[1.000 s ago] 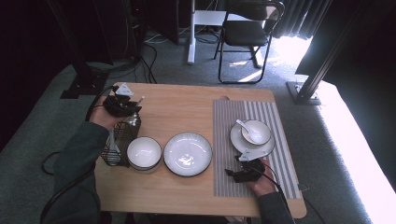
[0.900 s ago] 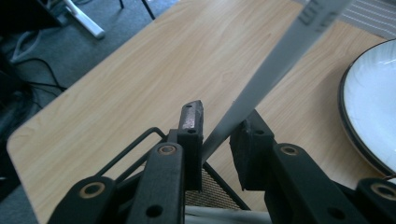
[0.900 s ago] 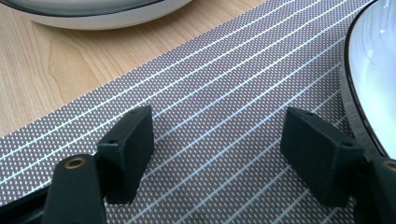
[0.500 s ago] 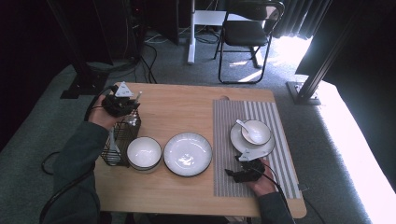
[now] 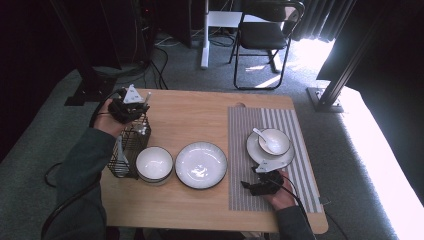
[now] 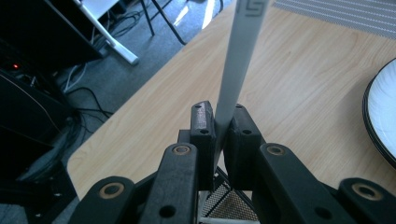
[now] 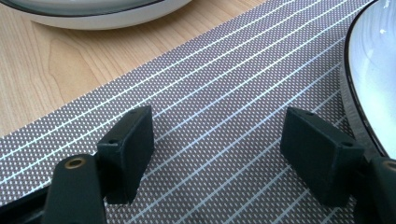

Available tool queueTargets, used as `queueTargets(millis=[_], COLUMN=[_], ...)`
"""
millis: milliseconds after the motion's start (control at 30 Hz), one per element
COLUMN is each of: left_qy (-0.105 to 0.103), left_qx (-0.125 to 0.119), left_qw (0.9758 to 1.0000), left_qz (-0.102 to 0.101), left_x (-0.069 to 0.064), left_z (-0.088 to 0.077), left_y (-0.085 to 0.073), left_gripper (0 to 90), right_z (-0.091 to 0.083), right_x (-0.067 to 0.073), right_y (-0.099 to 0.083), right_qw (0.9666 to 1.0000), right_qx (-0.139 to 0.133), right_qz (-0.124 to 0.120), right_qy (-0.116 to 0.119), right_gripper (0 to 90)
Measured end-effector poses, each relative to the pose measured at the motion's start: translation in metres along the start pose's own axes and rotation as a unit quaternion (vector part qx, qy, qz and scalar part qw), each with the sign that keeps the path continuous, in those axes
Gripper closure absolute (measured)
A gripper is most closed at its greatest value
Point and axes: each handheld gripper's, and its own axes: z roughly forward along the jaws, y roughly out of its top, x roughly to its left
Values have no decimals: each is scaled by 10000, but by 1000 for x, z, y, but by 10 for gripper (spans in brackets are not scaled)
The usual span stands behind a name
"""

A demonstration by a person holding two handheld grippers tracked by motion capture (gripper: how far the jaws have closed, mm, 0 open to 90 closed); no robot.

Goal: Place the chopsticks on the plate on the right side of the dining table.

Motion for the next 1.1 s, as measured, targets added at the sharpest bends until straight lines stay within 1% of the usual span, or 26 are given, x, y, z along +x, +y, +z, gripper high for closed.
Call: queueTargets(millis=[233, 467, 633, 833, 933, 1000, 1100], left_qy=[60, -13, -55, -99, -125, -150, -179], left_qx=[-186, -299, -419, -543, -553, -584, -559], left_qw=[9998, 9995, 9991, 9984, 9983, 9979, 9979], left_qz=[73, 108, 51, -82, -137, -221, -256], left_x=[-2, -4, -3, 0, 2, 4, 6], left_z=[-8, -11, -13, -15, -16, -17, -17], left_y=[8, 16, 18, 18, 17, 17, 16], left_gripper=[847, 848, 847, 848, 848, 848, 848], right_z=[0, 0, 0, 0, 0, 0, 0], right_x=[0, 0, 0, 0, 0, 0, 0], right_y=[0, 0, 0, 0, 0, 0, 0], right_qw=[10000, 10000, 10000, 10000, 10000, 10000, 10000], right_qx=[0, -1, -1, -2, -2, -1, -2], right_qz=[0, -5, -6, -7, -6, -5, -6], right_qy=[0, -2, -2, -3, -2, -2, -2], right_gripper=[253, 253, 253, 253, 253, 253, 253])
